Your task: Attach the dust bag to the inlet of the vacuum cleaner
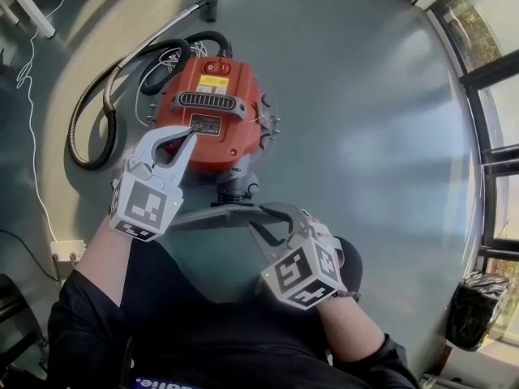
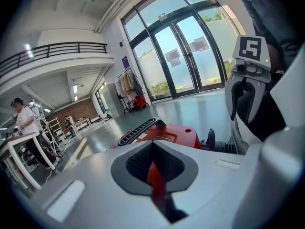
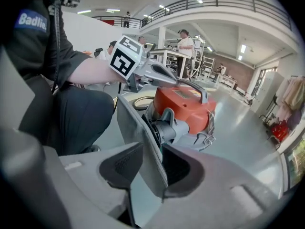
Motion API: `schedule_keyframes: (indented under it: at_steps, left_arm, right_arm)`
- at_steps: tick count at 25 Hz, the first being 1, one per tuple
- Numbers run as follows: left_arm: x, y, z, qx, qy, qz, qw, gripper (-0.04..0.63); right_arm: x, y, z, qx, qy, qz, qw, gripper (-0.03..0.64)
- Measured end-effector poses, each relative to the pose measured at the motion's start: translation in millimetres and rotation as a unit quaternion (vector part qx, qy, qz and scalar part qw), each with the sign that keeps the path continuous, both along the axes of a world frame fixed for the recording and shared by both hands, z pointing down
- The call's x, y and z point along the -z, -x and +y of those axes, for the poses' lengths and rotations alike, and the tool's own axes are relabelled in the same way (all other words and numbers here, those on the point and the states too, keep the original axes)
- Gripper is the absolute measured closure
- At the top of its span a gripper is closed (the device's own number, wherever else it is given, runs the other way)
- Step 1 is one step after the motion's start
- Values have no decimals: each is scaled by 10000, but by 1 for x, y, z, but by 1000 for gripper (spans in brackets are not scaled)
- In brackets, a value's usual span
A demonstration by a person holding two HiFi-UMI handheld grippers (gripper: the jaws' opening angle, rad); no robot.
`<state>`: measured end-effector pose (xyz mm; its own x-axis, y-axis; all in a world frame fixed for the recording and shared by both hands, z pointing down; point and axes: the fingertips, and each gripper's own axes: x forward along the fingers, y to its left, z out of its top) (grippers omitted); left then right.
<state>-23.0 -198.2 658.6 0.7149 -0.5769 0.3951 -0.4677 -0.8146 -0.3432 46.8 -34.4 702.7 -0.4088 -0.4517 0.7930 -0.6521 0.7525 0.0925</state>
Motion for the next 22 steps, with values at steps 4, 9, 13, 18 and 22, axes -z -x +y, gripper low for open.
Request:
schedule_keyframes:
  at_steps: [4, 9, 13, 18, 22]
  left_arm:
    - [1, -2, 2, -50, 52, 5, 10000, 581]
    - [7, -3, 5, -42, 122, 73, 9999, 580]
    - [17, -2, 11, -50, 156, 124, 9998, 580]
    - [33, 1, 13, 153, 313, 251, 9991, 580]
    - [53, -2, 23, 187, 544, 230, 9981, 581]
  right_arm:
    - [16, 1, 2, -8, -87, -157, 9998, 503]
    - [35, 3, -5, -25, -331, -391, 9987, 531]
    - [53, 2, -18, -118, -555, -447, 9974, 548]
    - [72, 3, -26, -71, -982, -300, 9947, 603]
    - [95, -2, -24, -205, -847, -292, 9958, 612]
